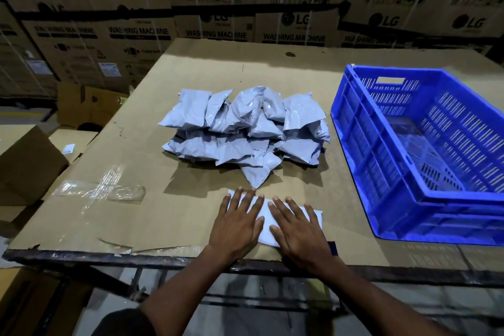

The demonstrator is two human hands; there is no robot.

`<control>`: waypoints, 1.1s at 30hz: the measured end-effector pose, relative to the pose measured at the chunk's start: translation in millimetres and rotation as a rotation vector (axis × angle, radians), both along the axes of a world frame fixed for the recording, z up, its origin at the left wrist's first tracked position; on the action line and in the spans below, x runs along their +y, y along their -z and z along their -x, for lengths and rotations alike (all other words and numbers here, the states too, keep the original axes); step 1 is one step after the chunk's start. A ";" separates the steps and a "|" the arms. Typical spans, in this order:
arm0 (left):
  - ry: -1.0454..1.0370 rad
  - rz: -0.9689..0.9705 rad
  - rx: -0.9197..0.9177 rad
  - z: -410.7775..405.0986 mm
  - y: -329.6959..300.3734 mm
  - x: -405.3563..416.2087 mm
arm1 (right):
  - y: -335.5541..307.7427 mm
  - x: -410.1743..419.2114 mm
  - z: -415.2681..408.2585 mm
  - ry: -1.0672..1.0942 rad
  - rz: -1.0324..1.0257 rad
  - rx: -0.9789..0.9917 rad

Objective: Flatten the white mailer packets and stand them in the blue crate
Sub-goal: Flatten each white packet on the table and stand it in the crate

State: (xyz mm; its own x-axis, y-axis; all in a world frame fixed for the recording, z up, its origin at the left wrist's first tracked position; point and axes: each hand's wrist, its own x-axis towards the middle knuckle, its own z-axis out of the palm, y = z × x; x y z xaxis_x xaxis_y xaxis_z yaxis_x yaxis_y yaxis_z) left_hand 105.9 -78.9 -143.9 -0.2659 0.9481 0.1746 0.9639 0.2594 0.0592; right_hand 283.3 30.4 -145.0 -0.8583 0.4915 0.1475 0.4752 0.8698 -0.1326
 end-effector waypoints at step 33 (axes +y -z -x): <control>-0.054 0.069 -0.088 -3.4 10.5 -11.6 | -4.9 11.2 -17.0 -0.161 0.124 -0.101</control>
